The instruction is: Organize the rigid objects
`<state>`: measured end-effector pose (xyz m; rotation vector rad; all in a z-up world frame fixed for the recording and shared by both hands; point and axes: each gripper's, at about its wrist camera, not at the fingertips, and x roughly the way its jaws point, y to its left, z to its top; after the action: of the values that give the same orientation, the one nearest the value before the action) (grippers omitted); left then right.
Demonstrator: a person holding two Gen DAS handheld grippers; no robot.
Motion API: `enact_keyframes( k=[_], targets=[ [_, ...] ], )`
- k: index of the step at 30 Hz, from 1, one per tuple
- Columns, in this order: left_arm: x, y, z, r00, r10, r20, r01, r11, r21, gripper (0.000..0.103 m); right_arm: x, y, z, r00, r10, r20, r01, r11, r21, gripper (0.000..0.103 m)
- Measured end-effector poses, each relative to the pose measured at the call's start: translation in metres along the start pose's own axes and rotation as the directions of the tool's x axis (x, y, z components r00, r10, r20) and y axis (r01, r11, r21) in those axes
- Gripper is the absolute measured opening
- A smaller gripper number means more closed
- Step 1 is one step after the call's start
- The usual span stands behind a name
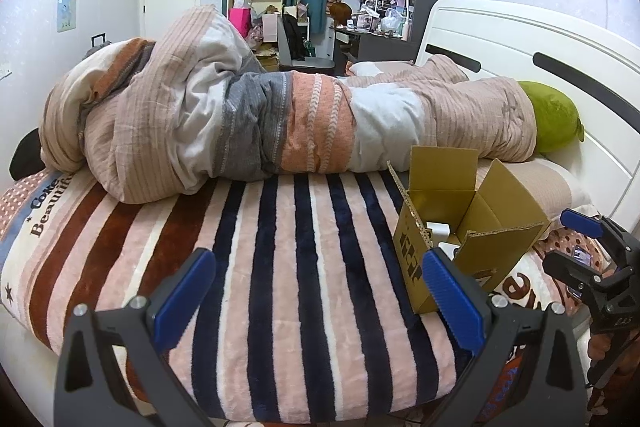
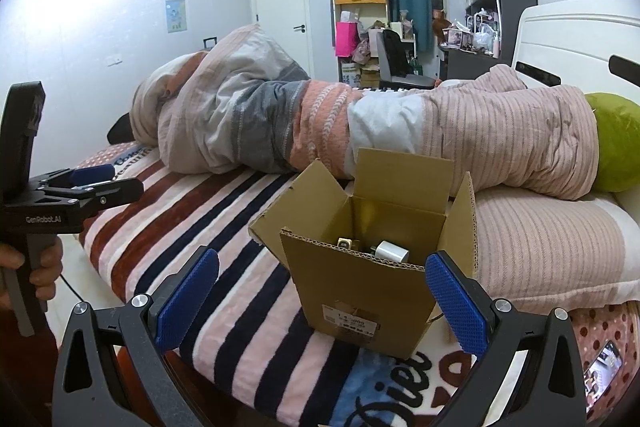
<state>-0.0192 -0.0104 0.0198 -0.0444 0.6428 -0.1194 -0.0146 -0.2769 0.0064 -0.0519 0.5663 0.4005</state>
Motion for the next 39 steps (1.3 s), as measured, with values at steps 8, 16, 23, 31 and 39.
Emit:
enact_keyframes(
  k=[8, 16, 23, 31, 39],
  targets=[
    [0.0008, 0.0003, -0.0011, 1.000, 0.001, -0.002, -0.001, 1.000, 0.002, 0.103, 0.0001, 0.0003, -0.0010, 1.000, 0.005, -0.001, -0.005, 1.000, 0.007, 0.103],
    [0.0011, 0.0007, -0.0019, 1.000, 0.008, -0.003, -0.008, 1.000, 0.004, 0.103, 0.0000, 0.0010, -0.0028, 1.000, -0.003, -0.003, 0.003, 1.000, -0.003, 0.103],
    [0.0012, 0.0007, -0.0027, 1.000, 0.009, -0.003, -0.009, 1.000, 0.004, 0.103, -0.0001, 0.0002, -0.0029, 1.000, -0.001, -0.002, 0.001, 1.000, -0.002, 0.103],
    [0.0010, 0.0012, -0.0029, 1.000, 0.006, -0.002, -0.006, 1.000, 0.005, 0.103, -0.0001, 0.0004, -0.0024, 1.000, -0.002, -0.003, 0.002, 1.000, -0.002, 0.103],
    [0.0009, 0.0005, -0.0029, 1.000, 0.007, -0.003, -0.007, 1.000, 0.007, 0.103, -0.0003, 0.0008, -0.0028, 1.000, -0.004, -0.003, 0.004, 1.000, -0.002, 0.103]
  ],
)
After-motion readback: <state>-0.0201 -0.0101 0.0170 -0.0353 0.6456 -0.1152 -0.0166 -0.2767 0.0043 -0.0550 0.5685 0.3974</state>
